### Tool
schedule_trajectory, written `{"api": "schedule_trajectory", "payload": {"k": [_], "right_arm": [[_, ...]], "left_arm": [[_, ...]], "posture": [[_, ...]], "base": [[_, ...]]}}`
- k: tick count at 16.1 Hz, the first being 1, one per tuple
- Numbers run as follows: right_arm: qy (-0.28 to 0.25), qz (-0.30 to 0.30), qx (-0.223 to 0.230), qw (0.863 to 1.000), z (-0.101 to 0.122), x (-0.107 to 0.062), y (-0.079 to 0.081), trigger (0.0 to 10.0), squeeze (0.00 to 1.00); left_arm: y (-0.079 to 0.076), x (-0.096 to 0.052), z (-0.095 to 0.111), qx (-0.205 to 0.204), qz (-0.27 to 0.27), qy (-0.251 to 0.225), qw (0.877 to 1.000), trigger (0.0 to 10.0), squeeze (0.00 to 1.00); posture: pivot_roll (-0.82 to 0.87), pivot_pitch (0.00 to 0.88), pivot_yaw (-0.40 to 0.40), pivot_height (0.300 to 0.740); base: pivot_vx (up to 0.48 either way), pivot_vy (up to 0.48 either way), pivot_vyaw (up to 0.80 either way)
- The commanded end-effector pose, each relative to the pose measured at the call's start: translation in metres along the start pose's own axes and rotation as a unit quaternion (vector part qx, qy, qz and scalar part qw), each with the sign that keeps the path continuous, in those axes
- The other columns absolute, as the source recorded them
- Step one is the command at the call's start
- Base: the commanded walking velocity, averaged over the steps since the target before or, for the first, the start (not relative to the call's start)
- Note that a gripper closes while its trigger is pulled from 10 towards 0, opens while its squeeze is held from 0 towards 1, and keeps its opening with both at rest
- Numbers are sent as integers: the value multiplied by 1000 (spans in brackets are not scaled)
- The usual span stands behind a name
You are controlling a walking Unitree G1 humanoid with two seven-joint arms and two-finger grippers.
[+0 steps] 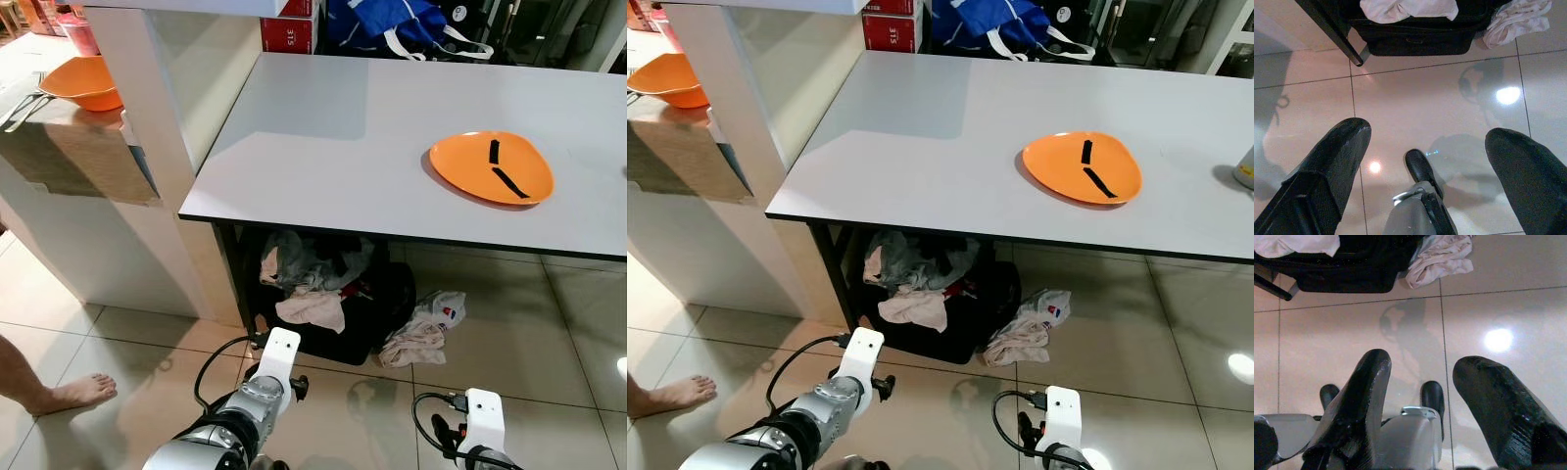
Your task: Setting the table
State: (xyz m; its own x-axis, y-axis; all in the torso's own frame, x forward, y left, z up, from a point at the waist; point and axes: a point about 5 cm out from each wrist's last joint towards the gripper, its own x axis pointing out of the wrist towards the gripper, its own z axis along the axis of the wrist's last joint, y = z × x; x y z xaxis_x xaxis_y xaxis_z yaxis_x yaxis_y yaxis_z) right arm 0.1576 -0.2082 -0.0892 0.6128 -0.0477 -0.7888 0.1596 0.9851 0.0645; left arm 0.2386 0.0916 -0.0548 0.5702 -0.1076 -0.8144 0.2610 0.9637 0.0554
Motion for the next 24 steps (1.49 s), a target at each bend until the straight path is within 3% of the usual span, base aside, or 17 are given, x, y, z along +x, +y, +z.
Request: {"api": "schedule_trajectory", "payload": {"k": [1,4,10,12,14,17,19,21,23,24], "right_arm": [[9,-11,5,1000,-2,-1,-6,10000,0],[8,-8,20,1000,-3,-1,-6,10000,0],[13,-8,-8,1000,-5,-2,-5,10000,0],[18,-8,-27,999,-6,-2,-5,10000,0],[26,-2,-32,999,-7,-1,0,10000,0],[36,5,-36,999,-10,-1,4,10000,0],[37,5,-41,998,-10,-1,5,10000,0],[34,5,-46,998,-9,0,5,10000,0],[33,5,-56,998,-8,0,4,10000,0],[36,6,-71,997,-8,0,4,10000,0]], "left_arm": [[0,0,-3,-3,-4,2,1000,10000,0],[0,0,-3,5,-10,0,1000,10000,0],[2,0,0,26,-11,-5,1000,10000,0],[4,0,-2,39,-1,14,999,10000,0],[3,-1,-10,17,-17,62,998,10000,0],[1,-1,-11,-39,-23,58,997,10000,0],[7,-1,-11,17,11,75,997,10000,0],[9,-1,-11,23,30,81,996,10000,0],[7,-1,-12,-16,38,78,996,10000,0],[4,-1,-12,-61,38,70,995,10000,0]], "posture": [[-96,0,49,735],[-92,0,57,735],[-96,0,62,735],[-98,0,65,735],[-99,0,70,735],[-94,0,68,735],[-88,0,68,735],[-83,0,63,735],[-66,0,41,735],[-53,0,29,735]], "base": [[0,0,0],[0,0,0],[0,0,0],[0,0,0],[0,0,0],[0,0,0],[0,0,0],[0,0,0],[0,0,0],[0,0,0]]}}
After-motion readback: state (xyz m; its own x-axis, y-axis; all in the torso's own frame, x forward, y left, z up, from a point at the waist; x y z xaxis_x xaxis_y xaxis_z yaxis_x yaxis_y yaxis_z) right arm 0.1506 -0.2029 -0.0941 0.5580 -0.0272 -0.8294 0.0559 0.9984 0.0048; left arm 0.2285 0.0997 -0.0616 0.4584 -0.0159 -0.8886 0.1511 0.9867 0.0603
